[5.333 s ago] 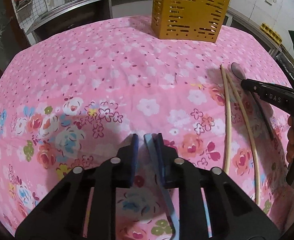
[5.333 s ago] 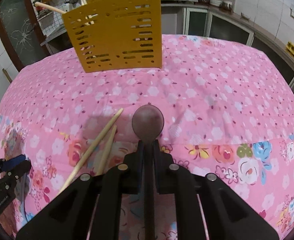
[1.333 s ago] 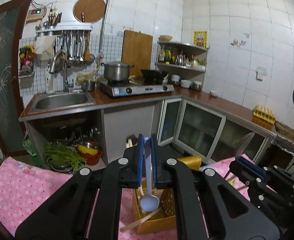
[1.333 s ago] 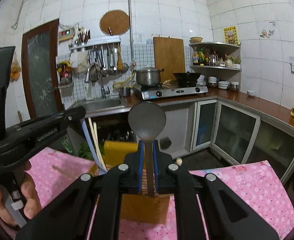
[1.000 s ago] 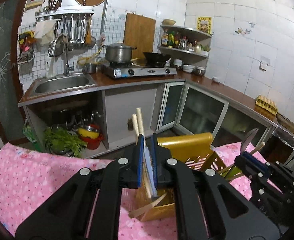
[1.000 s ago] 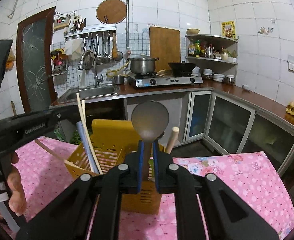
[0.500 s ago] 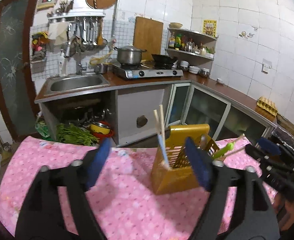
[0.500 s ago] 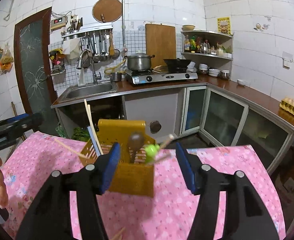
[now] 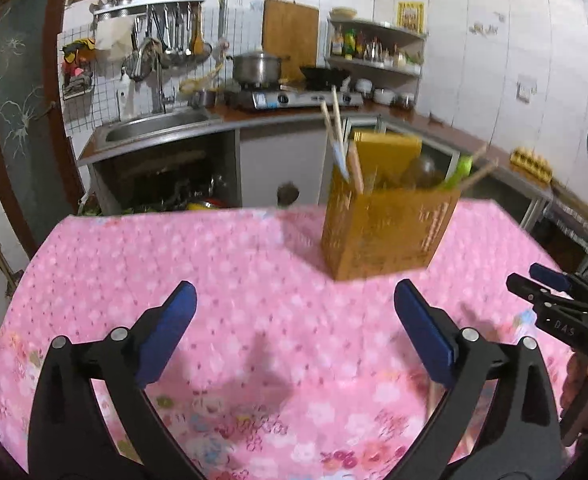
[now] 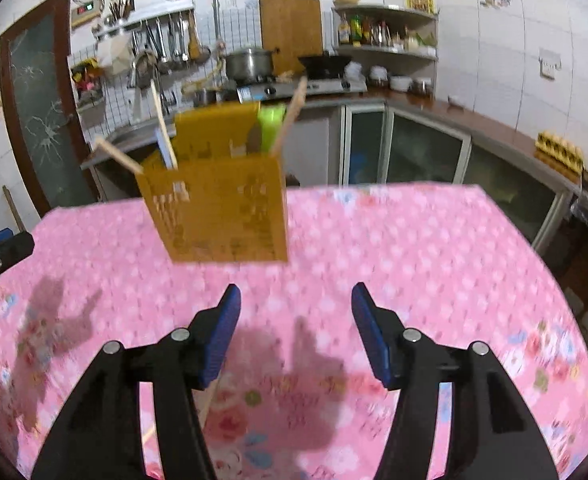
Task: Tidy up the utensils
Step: 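Return both tools to the table and close each on a wooden chopstick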
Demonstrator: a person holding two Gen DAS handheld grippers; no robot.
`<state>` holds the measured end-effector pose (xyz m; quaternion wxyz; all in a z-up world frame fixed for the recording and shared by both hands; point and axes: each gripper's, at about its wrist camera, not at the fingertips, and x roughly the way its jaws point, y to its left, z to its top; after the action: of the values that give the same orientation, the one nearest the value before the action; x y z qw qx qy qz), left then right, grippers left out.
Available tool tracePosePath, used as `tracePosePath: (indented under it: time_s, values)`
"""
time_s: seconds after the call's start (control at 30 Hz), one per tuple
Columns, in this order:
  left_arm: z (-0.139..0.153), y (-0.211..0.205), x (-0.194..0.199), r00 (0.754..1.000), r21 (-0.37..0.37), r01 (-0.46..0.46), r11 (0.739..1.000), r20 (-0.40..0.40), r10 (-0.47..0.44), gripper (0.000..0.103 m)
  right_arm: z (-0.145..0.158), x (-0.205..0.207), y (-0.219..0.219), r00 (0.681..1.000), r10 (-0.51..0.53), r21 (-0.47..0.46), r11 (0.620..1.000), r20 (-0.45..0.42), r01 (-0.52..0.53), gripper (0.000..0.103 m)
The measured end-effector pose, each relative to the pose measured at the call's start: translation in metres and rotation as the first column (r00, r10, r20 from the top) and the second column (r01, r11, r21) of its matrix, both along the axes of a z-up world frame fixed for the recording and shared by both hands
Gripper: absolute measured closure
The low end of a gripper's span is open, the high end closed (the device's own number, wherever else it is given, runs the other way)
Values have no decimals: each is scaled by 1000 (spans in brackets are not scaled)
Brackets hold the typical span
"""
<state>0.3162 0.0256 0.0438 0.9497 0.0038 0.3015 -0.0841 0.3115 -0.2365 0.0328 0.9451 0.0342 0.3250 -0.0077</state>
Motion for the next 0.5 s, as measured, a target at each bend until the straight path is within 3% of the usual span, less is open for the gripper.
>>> tracePosePath:
  time_s: [0.23,0.5]
  values:
    - [-39,5,11,996,-4,26,1000,-85,-26,5,-45,-5,25,995,-2,-3,1000,-104,2,46]
    - [-61,8,18,988,28,46,999,-152,-41,5,-64,1,52,980,-7,-19,1000,-200,3,47]
